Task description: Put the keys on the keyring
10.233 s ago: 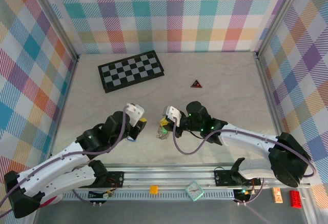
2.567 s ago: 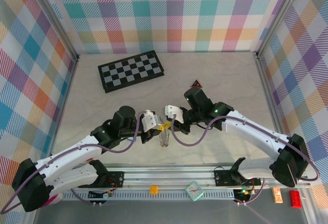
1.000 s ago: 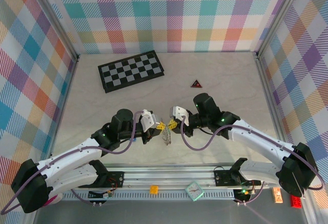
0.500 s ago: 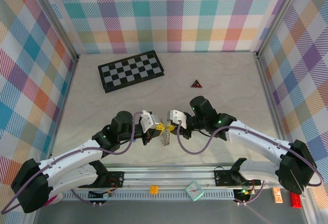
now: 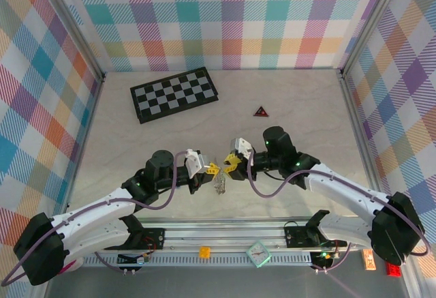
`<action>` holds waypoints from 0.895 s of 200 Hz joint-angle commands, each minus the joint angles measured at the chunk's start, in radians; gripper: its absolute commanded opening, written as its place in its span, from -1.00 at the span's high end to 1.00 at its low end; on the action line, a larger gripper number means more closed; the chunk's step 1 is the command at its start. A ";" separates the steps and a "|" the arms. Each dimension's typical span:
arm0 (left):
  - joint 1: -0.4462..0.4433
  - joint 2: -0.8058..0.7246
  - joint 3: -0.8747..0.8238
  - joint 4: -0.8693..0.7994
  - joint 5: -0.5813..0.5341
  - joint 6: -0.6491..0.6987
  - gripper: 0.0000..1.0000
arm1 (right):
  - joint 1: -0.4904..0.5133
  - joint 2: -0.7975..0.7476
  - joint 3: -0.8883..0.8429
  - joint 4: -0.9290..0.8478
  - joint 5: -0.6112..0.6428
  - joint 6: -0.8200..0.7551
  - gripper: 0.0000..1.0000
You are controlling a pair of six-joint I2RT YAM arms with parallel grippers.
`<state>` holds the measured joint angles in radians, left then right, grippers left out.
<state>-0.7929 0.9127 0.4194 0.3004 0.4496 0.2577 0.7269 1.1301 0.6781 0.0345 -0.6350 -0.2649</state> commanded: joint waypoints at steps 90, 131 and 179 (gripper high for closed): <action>-0.001 0.002 -0.014 0.138 0.060 0.002 1.00 | 0.002 0.079 -0.025 0.129 -0.088 0.056 0.66; -0.002 -0.007 -0.017 0.130 0.053 -0.012 1.00 | 0.001 0.082 -0.005 0.118 -0.115 0.019 1.00; -0.003 0.006 0.041 -0.038 -0.085 0.016 0.61 | 0.003 0.074 0.065 -0.089 -0.051 -0.108 1.00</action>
<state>-0.7902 0.9188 0.4091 0.3233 0.4301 0.2531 0.7258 1.2091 0.6777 0.0658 -0.7010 -0.2745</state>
